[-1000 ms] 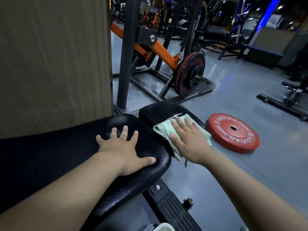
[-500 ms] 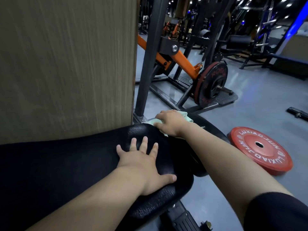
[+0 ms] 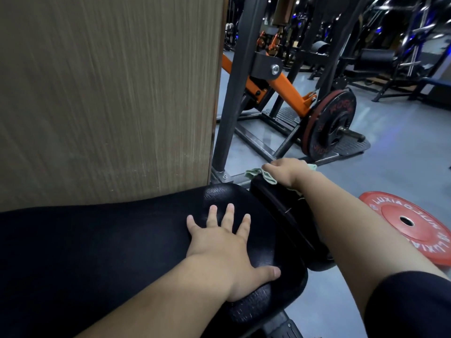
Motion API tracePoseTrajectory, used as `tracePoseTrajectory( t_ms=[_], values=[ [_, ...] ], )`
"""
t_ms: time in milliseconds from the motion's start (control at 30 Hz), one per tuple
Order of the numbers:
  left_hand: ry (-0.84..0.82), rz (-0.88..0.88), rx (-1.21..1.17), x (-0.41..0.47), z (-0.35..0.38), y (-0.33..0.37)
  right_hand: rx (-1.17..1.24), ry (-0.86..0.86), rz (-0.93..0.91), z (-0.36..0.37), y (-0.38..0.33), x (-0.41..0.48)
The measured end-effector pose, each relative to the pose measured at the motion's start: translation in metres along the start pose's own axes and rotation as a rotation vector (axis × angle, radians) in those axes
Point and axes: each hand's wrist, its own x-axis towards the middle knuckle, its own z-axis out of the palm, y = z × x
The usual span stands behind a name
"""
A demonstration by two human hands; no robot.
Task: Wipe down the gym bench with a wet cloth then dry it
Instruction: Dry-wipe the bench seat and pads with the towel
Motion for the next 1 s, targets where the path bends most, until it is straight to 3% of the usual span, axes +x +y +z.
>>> tracePoseTrajectory(
  t_ms=[600, 1000],
  values=[
    [-0.006, -0.013, 0.032, 0.001, 0.002, 0.001, 0.049, 0.025, 0.216, 0.010, 0.058, -0.018],
    [-0.052, -0.036, 0.047, -0.001, -0.002, 0.004, 0.185, 0.140, 0.298, 0.025, 0.098, -0.103]
  ],
)
